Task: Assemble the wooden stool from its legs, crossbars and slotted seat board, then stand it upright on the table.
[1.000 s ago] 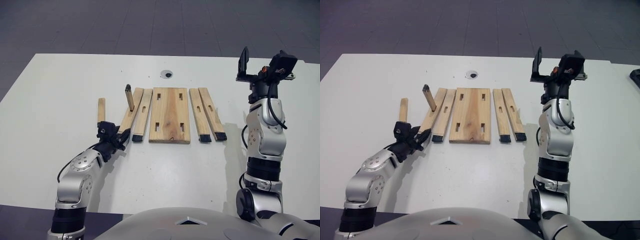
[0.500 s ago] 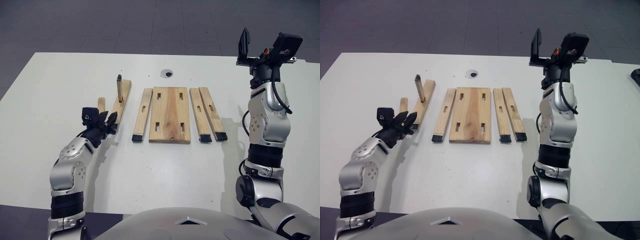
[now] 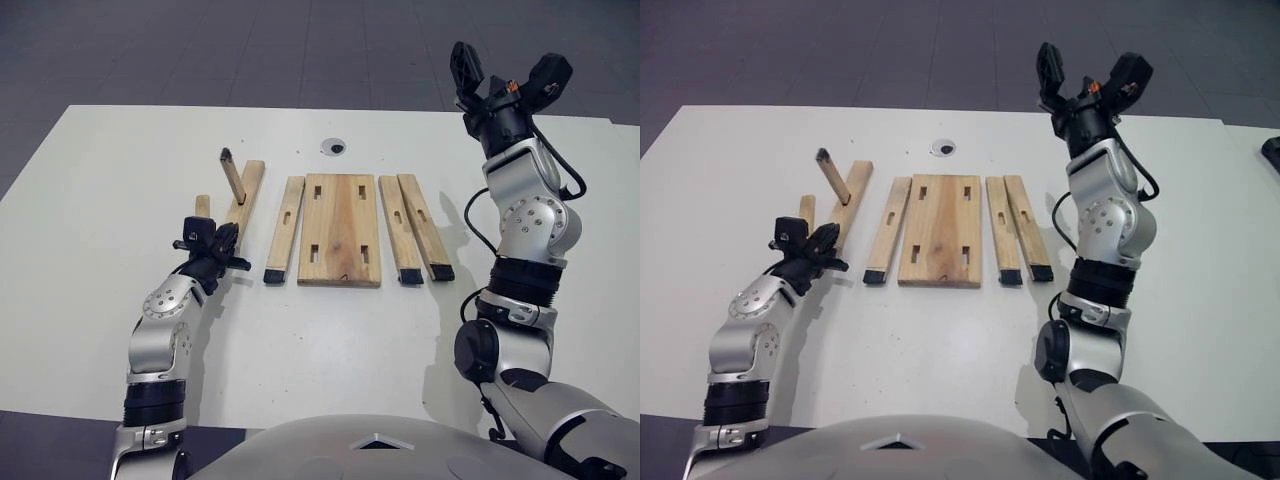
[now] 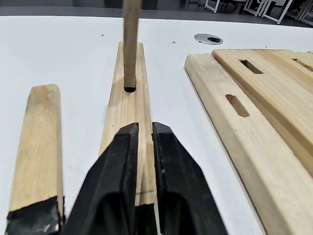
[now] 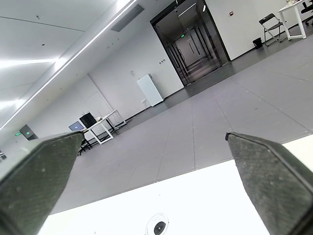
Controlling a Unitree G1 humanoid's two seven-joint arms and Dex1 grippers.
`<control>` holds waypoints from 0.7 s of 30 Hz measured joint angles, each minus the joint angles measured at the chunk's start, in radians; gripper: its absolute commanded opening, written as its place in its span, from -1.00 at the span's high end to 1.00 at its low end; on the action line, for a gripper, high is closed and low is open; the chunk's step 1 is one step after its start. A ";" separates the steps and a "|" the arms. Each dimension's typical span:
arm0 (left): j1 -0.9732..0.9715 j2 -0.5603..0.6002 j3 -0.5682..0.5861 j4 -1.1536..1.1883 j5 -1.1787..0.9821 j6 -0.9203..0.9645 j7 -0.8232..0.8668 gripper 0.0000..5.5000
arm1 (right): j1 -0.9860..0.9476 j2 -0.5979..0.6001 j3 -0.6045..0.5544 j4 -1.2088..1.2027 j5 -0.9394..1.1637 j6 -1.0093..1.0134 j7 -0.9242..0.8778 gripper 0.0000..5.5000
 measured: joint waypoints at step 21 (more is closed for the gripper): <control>-0.012 0.003 -0.010 0.060 0.061 0.016 0.027 -0.63 | 0.035 0.016 0.011 -0.010 -0.011 -0.001 -0.017 -0.96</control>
